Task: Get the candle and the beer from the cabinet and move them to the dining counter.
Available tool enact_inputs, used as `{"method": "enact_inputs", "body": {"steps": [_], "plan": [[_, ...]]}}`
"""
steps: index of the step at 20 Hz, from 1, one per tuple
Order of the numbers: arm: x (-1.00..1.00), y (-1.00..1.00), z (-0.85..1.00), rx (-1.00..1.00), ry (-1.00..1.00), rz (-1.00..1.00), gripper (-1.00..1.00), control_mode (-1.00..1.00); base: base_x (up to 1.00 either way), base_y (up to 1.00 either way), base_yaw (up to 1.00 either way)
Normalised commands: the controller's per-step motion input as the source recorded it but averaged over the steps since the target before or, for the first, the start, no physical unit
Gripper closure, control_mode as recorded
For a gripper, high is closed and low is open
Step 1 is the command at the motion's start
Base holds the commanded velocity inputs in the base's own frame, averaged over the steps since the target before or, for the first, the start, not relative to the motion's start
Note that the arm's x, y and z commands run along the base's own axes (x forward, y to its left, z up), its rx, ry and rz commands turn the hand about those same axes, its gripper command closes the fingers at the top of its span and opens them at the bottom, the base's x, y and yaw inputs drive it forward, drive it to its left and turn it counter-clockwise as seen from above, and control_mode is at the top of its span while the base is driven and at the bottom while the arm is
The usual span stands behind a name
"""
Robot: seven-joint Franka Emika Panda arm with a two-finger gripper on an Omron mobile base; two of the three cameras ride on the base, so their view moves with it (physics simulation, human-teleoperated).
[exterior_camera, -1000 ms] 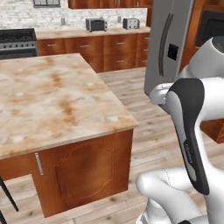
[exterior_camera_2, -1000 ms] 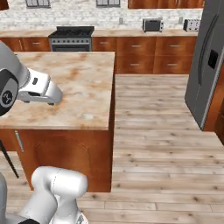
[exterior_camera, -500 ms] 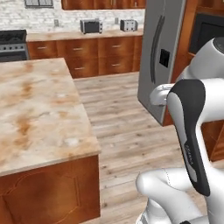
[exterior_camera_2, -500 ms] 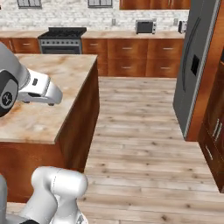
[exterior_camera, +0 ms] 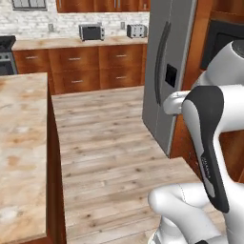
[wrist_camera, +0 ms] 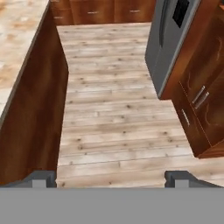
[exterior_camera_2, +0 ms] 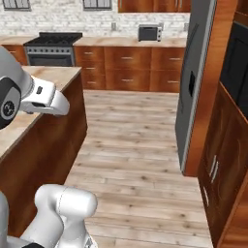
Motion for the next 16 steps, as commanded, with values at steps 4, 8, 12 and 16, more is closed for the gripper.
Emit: {"method": "enact_inputs", "body": {"steps": [4, 8, 12, 16], "plan": [[0.00, 0.00, 0.00, 0.00, 0.00, 0.00, -1.00, 1.00, 1.00, -0.28, 0.10], [0.00, 0.00, 0.00, 0.00, 0.00, 0.00, -1.00, 1.00, 1.00, 0.14, 0.08], [0.00, 0.00, 0.00, 0.00, 0.00, 0.00, -1.00, 1.00, 1.00, 0.34, 0.06], [0.00, 0.00, 0.00, 0.00, 0.00, 0.00, -1.00, 1.00, 1.00, 0.17, 0.01]]}}
